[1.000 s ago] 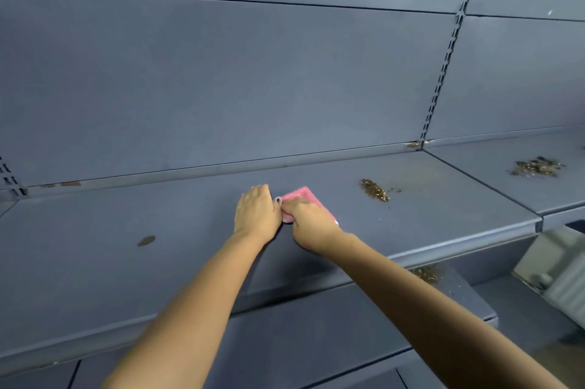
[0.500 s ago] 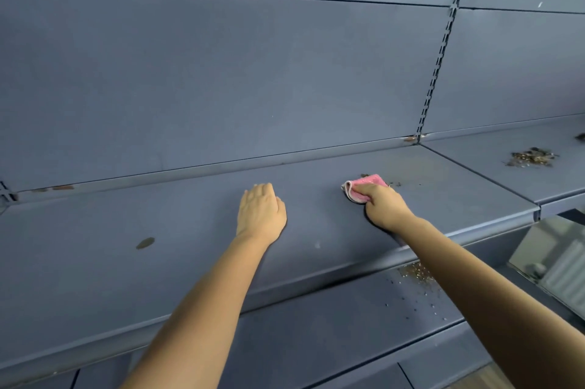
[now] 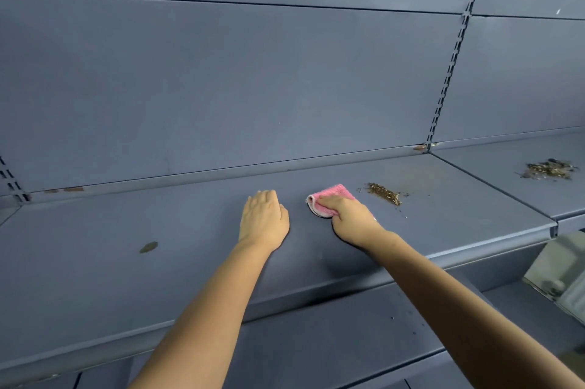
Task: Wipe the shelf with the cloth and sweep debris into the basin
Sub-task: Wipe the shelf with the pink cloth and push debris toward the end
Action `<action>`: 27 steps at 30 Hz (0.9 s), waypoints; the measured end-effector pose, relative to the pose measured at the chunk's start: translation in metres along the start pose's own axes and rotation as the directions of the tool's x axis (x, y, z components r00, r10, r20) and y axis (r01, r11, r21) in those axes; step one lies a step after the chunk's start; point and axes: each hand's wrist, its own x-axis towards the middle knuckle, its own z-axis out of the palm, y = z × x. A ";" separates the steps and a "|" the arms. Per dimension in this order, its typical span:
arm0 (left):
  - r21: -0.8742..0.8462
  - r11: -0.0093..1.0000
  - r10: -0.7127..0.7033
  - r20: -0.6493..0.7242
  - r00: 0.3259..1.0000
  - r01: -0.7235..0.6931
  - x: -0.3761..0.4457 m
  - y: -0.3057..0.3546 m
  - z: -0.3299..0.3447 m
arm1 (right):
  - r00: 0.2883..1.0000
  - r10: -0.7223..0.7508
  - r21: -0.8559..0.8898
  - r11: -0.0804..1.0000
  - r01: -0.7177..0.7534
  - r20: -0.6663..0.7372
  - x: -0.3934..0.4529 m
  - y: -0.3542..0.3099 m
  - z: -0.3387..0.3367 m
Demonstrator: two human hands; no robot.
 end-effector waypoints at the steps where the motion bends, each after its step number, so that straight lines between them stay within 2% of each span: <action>1: 0.006 1.000 -0.003 0.000 1.000 0.003 0.000 0.000 0.000 | 0.999 -0.005 -0.004 1.000 0.005 -0.033 -0.001 0.009 -0.004; 5: 0.011 1.000 -0.022 0.005 1.000 0.022 -0.001 0.000 0.000 | 0.994 -0.065 0.006 0.998 0.065 -0.090 -0.001 0.046 -0.020; 8: 0.033 0.999 -0.027 0.016 1.000 0.026 -0.002 0.000 0.000 | 0.994 -0.010 -0.012 1.000 0.008 -0.108 0.000 0.064 -0.028; 11: 0.052 0.998 -0.020 0.018 1.000 0.019 -0.002 0.000 -0.001 | 0.995 -0.028 -0.020 0.999 0.026 -0.095 0.007 0.069 -0.029; 15: 0.059 0.998 0.003 0.048 0.999 -0.006 0.000 0.003 -0.001 | 0.998 -0.023 0.051 0.998 0.026 -0.059 0.009 0.050 -0.029; 17: 0.059 0.998 0.006 0.049 0.999 -0.009 0.003 0.005 0.001 | 0.995 -0.103 0.052 0.993 0.103 -0.009 0.007 0.028 -0.020; 19: 0.069 0.997 0.018 0.049 0.999 -0.021 0.005 0.011 0.002 | 0.974 -0.206 0.056 0.978 0.201 0.098 0.004 0.009 -0.001; 20: 0.077 0.997 0.026 0.055 0.998 -0.030 0.005 0.016 0.003 | 0.967 -0.213 0.015 0.977 0.213 0.144 0.004 0.004 0.009; 22: 0.091 0.995 0.039 0.072 0.997 -0.045 0.007 0.024 0.006 | 0.956 -0.253 -0.004 0.967 0.256 0.146 0.003 0.001 0.018; 27: 0.074 0.997 0.011 0.067 0.998 -0.016 0.008 0.022 0.010 | 0.987 -0.150 0.102 0.984 0.144 0.053 0.018 0.033 0.003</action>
